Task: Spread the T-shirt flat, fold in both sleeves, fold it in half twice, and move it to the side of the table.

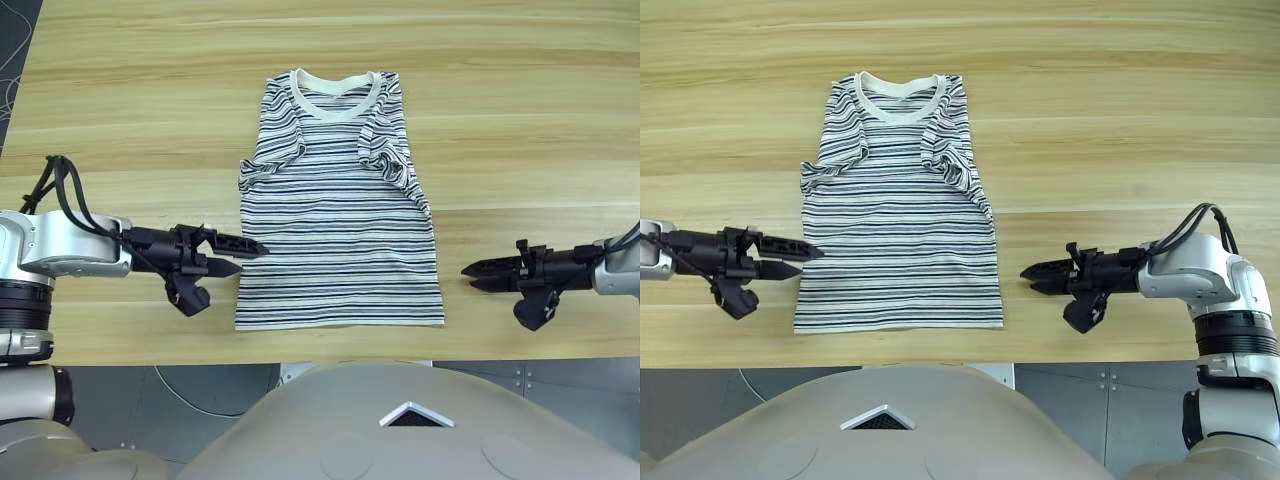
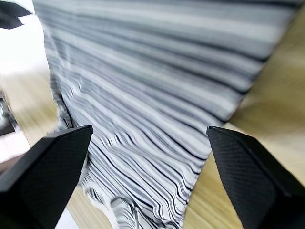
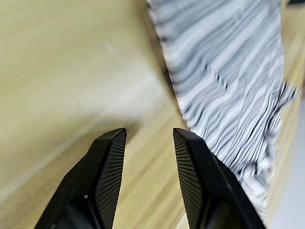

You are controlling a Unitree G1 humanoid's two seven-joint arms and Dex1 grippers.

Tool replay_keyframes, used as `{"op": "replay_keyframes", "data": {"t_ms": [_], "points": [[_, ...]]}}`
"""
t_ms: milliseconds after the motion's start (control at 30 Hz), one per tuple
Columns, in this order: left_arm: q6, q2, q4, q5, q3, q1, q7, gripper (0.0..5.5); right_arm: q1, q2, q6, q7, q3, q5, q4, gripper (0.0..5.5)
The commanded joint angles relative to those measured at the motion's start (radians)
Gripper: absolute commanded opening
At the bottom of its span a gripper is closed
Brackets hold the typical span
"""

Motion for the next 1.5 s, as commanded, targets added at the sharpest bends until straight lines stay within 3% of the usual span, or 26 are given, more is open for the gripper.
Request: {"op": "replay_keyframes", "data": {"t_ms": [33,200,633,867,1100,1333,1500], "points": [[-0.021,0.095,-0.046,0.092,0.030,0.015,0.159,4.44,0.000,0.007,-0.037,-0.083,0.022,-0.101,-0.010,1.81],[-0.021,0.158,-0.045,0.194,0.027,0.027,0.317,4.44,-0.014,0.002,-0.012,-0.170,0.072,-0.137,-0.059,1.81],[-0.007,0.044,0.022,0.339,-0.028,0.091,0.476,4.44,-0.034,-0.037,0.107,-0.282,0.190,-0.154,-0.168,1.81],[0.129,0.046,0.082,0.534,-0.188,0.078,0.698,4.44,-0.032,-0.039,0.117,-0.332,0.211,-0.203,-0.165,1.81],[0.173,0.053,0.040,0.521,-0.314,0.035,0.795,4.44,-0.044,-0.016,0.124,-0.390,0.237,-0.273,-0.149,1.81],[0.211,0.055,0.048,0.508,-0.389,-0.009,0.837,4.44,-0.061,0.039,0.128,-0.540,0.274,-0.472,-0.075,1.81],[0.250,0.028,0.087,0.516,-0.447,-0.036,0.869,4.44,-0.068,0.041,0.216,-0.778,0.346,-0.693,-0.046,1.81]]}}
